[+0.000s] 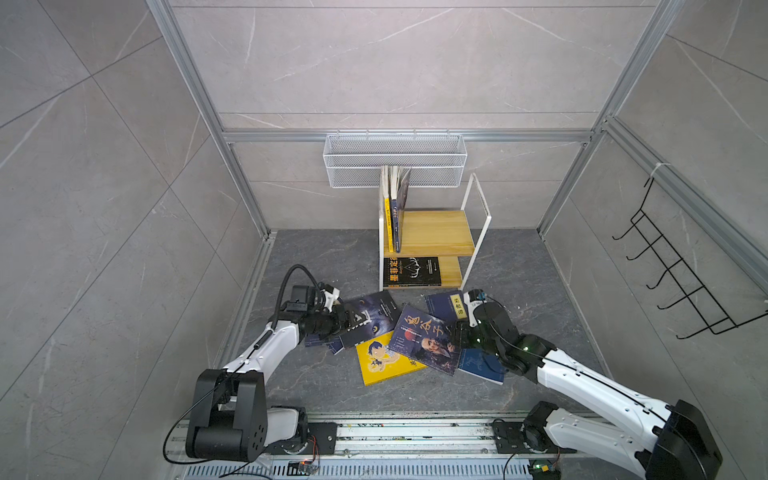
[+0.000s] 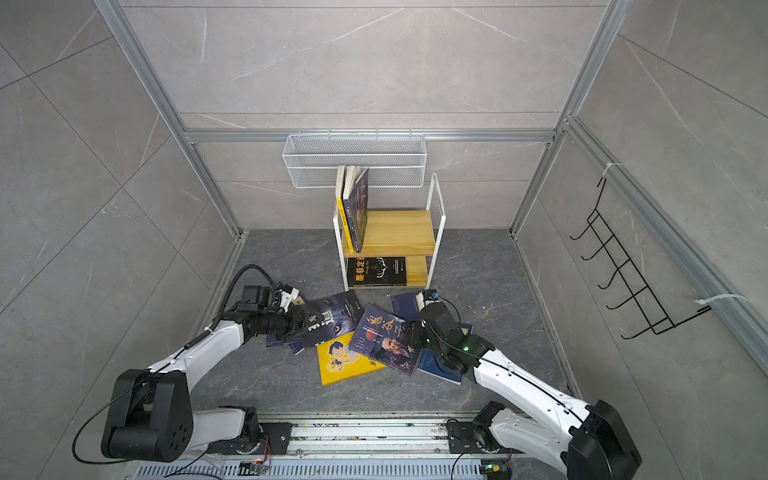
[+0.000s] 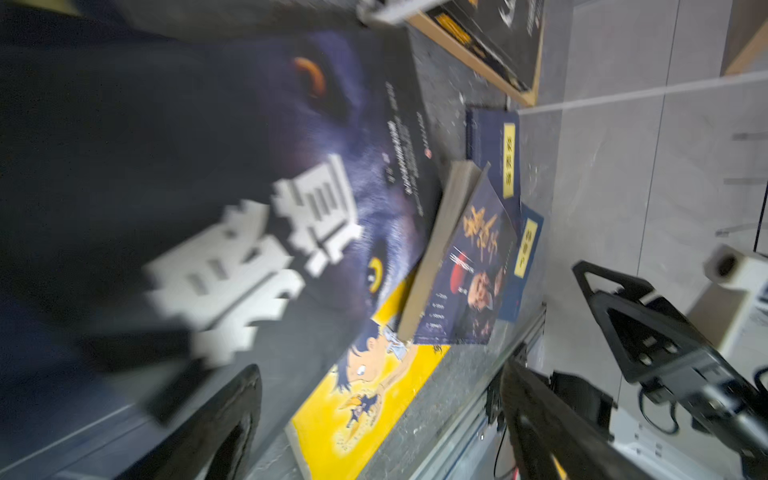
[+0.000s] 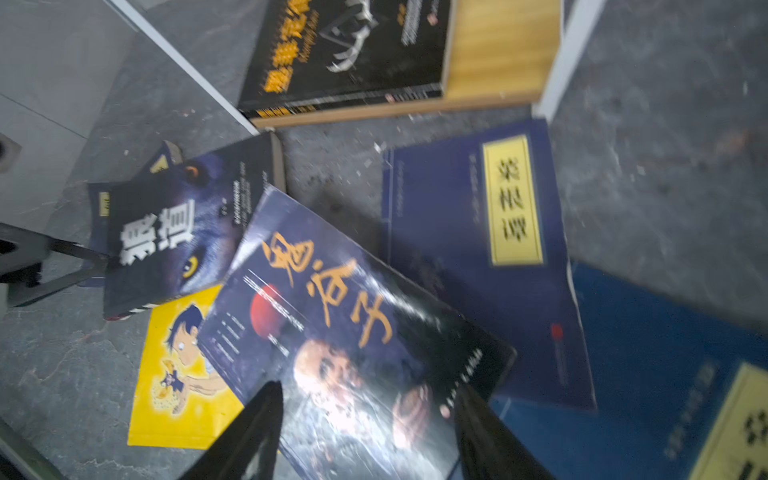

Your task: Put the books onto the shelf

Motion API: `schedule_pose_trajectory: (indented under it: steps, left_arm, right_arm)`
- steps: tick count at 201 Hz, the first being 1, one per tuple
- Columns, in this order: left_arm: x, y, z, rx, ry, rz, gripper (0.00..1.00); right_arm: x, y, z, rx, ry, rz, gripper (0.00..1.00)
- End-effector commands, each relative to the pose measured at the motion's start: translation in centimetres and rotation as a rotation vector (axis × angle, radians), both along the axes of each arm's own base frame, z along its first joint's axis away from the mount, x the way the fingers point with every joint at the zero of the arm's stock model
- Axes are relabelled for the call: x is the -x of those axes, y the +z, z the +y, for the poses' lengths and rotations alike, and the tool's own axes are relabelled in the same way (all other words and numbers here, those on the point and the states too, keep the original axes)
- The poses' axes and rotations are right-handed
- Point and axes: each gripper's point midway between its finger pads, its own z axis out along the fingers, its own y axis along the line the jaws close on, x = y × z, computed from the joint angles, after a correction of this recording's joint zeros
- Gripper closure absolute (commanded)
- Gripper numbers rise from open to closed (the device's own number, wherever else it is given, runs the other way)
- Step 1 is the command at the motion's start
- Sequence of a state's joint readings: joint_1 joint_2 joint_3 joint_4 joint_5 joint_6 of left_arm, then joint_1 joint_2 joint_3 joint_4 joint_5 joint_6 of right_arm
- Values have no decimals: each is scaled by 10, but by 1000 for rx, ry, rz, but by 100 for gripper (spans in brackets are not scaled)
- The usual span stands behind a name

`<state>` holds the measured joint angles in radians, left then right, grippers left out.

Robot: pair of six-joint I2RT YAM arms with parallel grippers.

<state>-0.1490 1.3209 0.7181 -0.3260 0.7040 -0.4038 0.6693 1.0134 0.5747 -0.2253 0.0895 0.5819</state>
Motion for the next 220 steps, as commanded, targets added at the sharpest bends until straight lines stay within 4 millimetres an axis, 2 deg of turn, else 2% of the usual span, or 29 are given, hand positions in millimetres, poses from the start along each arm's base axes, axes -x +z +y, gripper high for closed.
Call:
schedule_pose_trajectory:
  steps: [1,19,39,61,86,132,187,202,220]
  left_arm:
    - [-8,12,-19,-65,-110,-71,10]
    - [-10,17,-35,-120,-175,-114,9]
    - [-11,22,-58,-151,-226,-155,8]
    - [-15,10,-81,-174,-261,-115,9]
    - [-11,-8,-101,-175,-288,-47,9]
    - [-11,-28,-114,-152,-301,30,17]
    - [0,-42,-126,-135,-341,88,33]
    - [2,-44,-129,-133,-355,99,38]
    - [4,-46,-129,-135,-360,105,51]
  right_arm:
    - [8,-12,-4,-117,-105,57,33]
    - [17,-29,-5,-152,-123,112,33]
    - [22,-40,-3,-194,-137,151,34]
    - [28,-47,-4,-211,-145,178,34]
    - [34,-55,-9,-229,-166,201,34]
    - [47,-71,-15,-252,-188,245,35]
    - [47,-83,-4,-273,-162,294,35]
    - [45,-87,0,-277,-158,300,35]
    - [42,-90,4,-273,-141,309,35]
